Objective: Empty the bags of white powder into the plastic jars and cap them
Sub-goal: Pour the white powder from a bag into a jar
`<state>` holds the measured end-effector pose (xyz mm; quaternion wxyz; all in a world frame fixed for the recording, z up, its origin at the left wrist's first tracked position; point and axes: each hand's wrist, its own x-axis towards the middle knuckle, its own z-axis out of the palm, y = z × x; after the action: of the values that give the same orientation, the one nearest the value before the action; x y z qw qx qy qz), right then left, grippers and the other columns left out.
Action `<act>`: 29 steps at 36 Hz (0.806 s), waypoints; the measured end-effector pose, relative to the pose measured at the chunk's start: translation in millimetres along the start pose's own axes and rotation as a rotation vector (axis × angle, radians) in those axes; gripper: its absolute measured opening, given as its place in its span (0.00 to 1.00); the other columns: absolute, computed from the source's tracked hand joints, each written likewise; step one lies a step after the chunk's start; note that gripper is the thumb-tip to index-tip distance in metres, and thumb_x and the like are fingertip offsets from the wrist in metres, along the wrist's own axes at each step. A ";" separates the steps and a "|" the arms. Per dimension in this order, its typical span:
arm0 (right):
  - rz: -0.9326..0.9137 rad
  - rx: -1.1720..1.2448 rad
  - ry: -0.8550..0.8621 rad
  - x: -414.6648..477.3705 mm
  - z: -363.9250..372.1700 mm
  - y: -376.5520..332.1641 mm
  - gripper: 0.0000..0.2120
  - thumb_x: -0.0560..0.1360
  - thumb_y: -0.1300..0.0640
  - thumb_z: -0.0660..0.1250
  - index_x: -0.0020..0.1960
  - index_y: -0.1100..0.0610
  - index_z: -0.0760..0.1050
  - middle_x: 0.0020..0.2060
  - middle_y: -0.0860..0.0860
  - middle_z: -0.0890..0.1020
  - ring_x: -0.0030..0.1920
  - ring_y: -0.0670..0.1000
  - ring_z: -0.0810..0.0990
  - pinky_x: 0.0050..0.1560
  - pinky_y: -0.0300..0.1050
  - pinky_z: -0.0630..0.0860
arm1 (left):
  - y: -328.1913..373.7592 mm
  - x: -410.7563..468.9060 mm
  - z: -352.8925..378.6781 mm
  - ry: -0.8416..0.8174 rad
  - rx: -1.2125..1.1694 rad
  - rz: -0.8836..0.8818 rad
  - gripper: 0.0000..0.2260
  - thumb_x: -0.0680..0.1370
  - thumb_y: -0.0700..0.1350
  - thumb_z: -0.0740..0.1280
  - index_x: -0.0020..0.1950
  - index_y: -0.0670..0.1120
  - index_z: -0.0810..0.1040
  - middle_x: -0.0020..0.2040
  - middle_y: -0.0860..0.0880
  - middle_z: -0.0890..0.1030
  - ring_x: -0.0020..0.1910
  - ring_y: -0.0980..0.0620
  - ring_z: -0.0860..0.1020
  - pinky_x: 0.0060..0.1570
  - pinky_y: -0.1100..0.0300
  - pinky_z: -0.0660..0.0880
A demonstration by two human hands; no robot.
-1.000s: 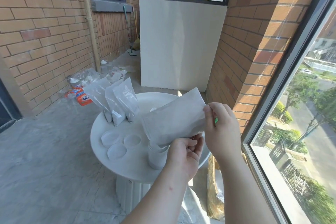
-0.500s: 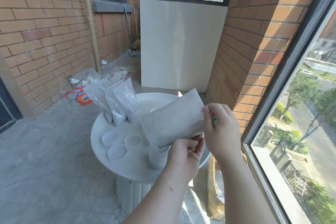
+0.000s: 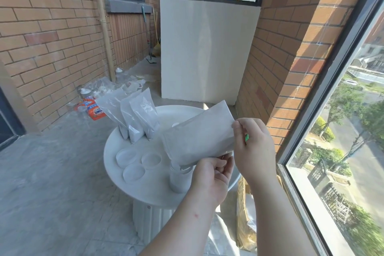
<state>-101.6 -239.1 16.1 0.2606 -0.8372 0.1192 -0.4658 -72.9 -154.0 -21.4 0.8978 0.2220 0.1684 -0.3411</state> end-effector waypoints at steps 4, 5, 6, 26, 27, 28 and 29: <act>-0.007 0.003 0.009 -0.4 0.5 0.5 0.07 0.82 0.59 0.64 0.49 0.57 0.79 0.45 0.47 0.77 0.44 0.49 0.75 0.42 0.48 0.72 | -0.2 -2.0 0.7 -0.006 0.011 -0.007 0.20 0.73 0.23 0.52 0.56 0.32 0.80 0.54 0.37 0.83 0.56 0.42 0.81 0.58 0.52 0.77; -0.014 0.000 0.011 -0.4 0.6 1.0 0.06 0.82 0.59 0.64 0.48 0.57 0.79 0.45 0.47 0.77 0.44 0.49 0.75 0.42 0.49 0.72 | -0.1 -2.3 1.0 -0.007 0.009 -0.007 0.19 0.73 0.23 0.52 0.54 0.32 0.80 0.52 0.37 0.83 0.55 0.42 0.81 0.57 0.52 0.78; -0.017 -0.002 0.015 -0.3 0.6 1.5 0.06 0.82 0.59 0.64 0.48 0.57 0.79 0.44 0.47 0.77 0.43 0.49 0.75 0.42 0.49 0.73 | 0.1 -2.6 1.4 -0.007 0.009 -0.007 0.18 0.74 0.23 0.52 0.53 0.32 0.80 0.51 0.37 0.83 0.54 0.43 0.81 0.56 0.53 0.78; -0.015 0.006 0.018 0.2 0.7 0.6 0.06 0.82 0.60 0.64 0.48 0.58 0.79 0.44 0.47 0.77 0.43 0.48 0.74 0.42 0.48 0.73 | 0.1 -3.3 1.6 -0.006 -0.001 -0.015 0.18 0.73 0.23 0.53 0.50 0.32 0.81 0.48 0.38 0.84 0.53 0.43 0.82 0.55 0.53 0.78; -0.018 0.002 0.010 -0.1 0.9 0.6 0.06 0.82 0.60 0.64 0.48 0.57 0.79 0.44 0.47 0.77 0.43 0.48 0.74 0.42 0.49 0.73 | 0.1 -2.9 1.5 -0.005 -0.001 -0.016 0.18 0.73 0.23 0.53 0.51 0.32 0.80 0.48 0.38 0.83 0.53 0.43 0.82 0.54 0.53 0.79; -0.021 0.000 0.007 -0.5 1.0 0.4 0.06 0.81 0.60 0.64 0.48 0.57 0.79 0.44 0.47 0.77 0.43 0.49 0.74 0.42 0.49 0.73 | -0.1 -2.8 1.3 -0.004 -0.002 -0.016 0.18 0.73 0.23 0.53 0.51 0.32 0.80 0.49 0.38 0.83 0.53 0.43 0.81 0.53 0.53 0.79; -0.018 0.002 0.009 -0.5 1.1 0.5 0.06 0.82 0.60 0.64 0.48 0.57 0.79 0.44 0.47 0.77 0.43 0.49 0.74 0.42 0.49 0.73 | -0.1 -2.5 1.3 -0.004 -0.002 -0.016 0.18 0.73 0.23 0.53 0.52 0.32 0.80 0.49 0.38 0.83 0.53 0.43 0.81 0.53 0.53 0.79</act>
<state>-100.9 -238.9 15.0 0.2568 -0.8358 0.1125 -0.4721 -74.5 -153.4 -19.2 0.8955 0.2190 0.1689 -0.3486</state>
